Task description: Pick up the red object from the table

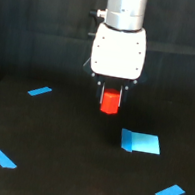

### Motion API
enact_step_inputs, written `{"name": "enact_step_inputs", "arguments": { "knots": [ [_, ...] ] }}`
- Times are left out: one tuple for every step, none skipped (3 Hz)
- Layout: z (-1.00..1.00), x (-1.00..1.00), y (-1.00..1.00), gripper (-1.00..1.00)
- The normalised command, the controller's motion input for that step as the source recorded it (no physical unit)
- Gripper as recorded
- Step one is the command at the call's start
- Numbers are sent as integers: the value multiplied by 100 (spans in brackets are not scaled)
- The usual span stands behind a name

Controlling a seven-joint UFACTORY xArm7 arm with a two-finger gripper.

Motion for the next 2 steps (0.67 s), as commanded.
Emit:
{"name": "enact_step_inputs", "arguments": {
  "knots": [
    [53,-6,-1,-100],
    [31,-6,0,-93]
  ]
}}
